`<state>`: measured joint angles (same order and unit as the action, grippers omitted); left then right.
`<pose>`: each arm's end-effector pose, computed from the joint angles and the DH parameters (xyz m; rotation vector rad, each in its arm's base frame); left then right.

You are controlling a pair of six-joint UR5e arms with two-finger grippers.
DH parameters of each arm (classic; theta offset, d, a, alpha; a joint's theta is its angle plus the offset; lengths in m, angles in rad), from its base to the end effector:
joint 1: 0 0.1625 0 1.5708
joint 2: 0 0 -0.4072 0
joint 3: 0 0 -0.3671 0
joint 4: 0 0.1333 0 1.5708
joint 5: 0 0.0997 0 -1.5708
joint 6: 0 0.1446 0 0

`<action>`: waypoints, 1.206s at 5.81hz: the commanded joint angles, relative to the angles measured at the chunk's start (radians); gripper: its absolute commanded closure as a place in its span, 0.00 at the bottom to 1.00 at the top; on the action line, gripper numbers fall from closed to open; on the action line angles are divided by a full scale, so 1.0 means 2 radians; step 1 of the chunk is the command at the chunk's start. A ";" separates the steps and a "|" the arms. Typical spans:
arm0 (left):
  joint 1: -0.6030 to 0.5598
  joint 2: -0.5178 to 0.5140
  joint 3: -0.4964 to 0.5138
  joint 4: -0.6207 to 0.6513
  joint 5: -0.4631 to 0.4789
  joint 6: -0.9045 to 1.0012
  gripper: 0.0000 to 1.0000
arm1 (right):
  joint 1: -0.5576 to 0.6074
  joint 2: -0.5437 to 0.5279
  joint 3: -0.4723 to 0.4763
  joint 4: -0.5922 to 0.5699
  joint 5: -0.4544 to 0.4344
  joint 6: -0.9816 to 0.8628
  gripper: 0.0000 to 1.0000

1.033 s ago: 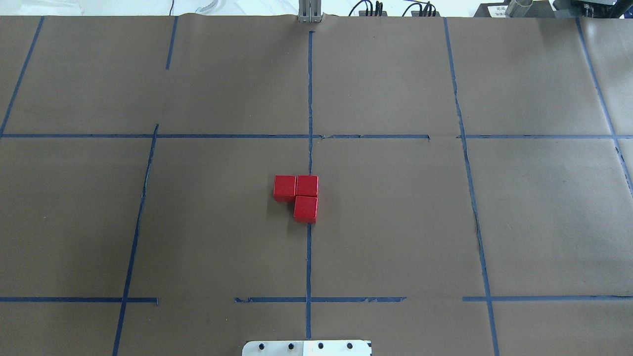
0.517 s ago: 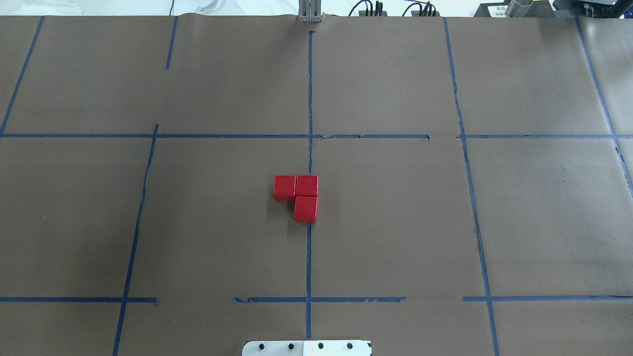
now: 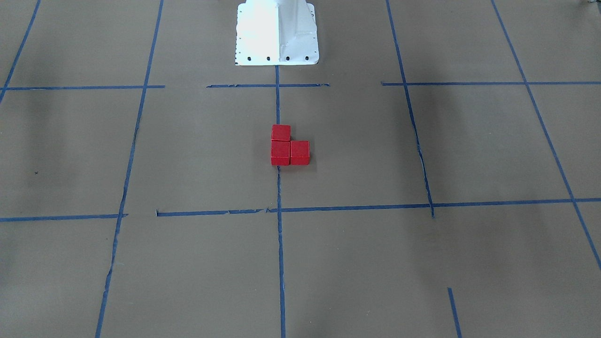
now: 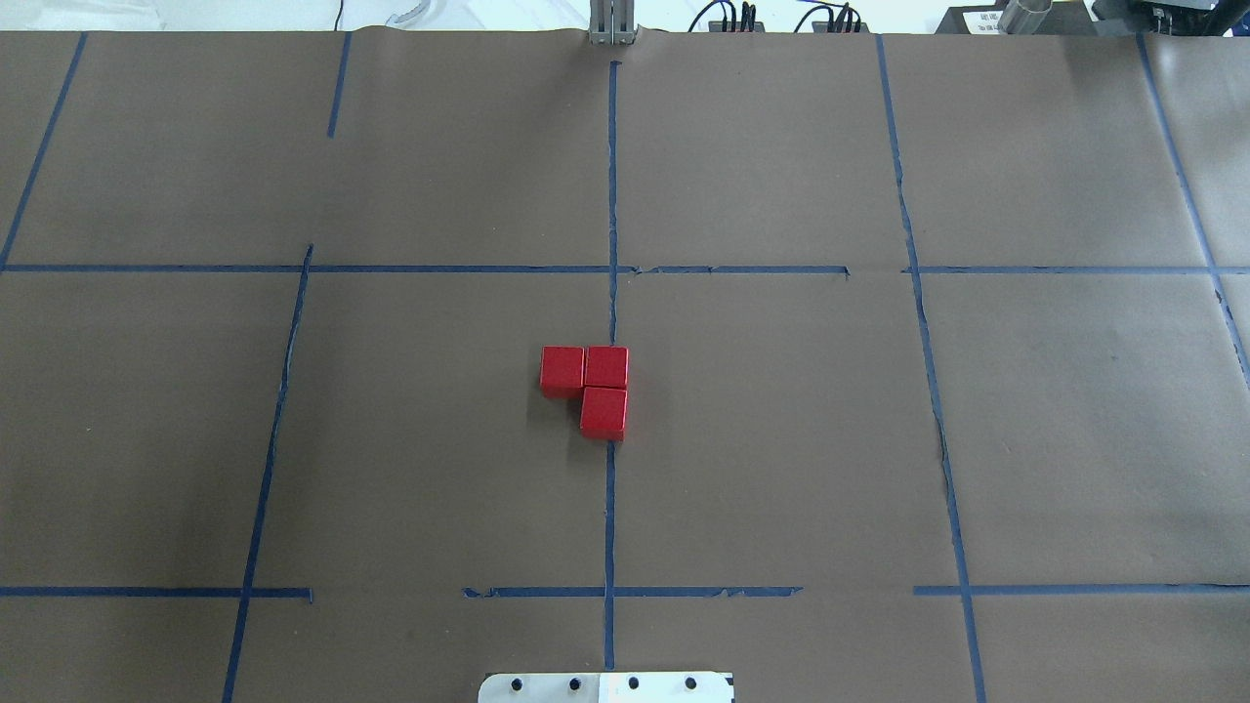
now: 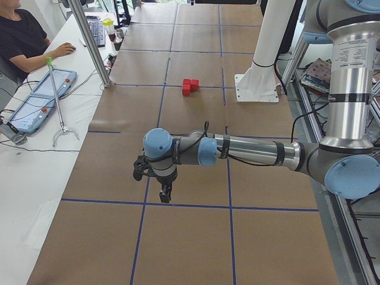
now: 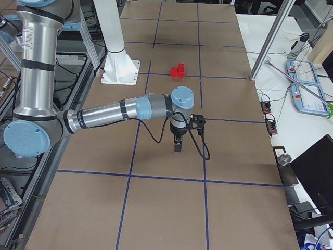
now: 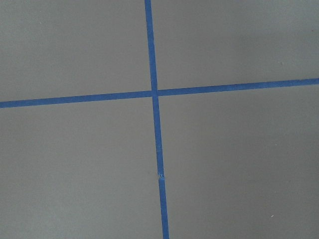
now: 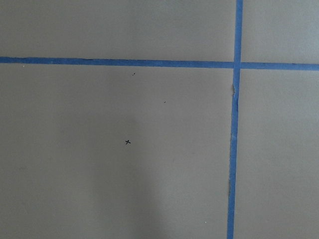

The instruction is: Form red blocks into L shape at center

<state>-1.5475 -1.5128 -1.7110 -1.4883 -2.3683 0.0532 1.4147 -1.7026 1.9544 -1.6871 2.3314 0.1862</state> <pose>-0.0195 -0.4425 0.6399 0.0116 0.7976 0.0723 -0.0313 -0.4151 0.5650 -0.0023 -0.7702 -0.0229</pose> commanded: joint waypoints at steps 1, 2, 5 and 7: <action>0.001 0.003 0.003 -0.003 -0.003 -0.004 0.00 | 0.001 -0.010 0.001 0.001 0.002 -0.001 0.00; 0.002 0.003 0.008 -0.001 -0.002 -0.004 0.00 | 0.000 -0.015 0.001 0.007 0.002 0.000 0.00; 0.001 0.008 0.013 -0.005 -0.003 0.002 0.00 | 0.000 -0.021 0.001 0.027 0.009 0.003 0.00; 0.001 0.008 0.015 -0.006 -0.003 0.003 0.00 | 0.000 -0.021 0.003 0.036 0.009 0.004 0.00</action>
<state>-1.5446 -1.4978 -1.6833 -1.5003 -2.3747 0.0574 1.4144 -1.7442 1.9586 -1.6276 2.3500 0.1927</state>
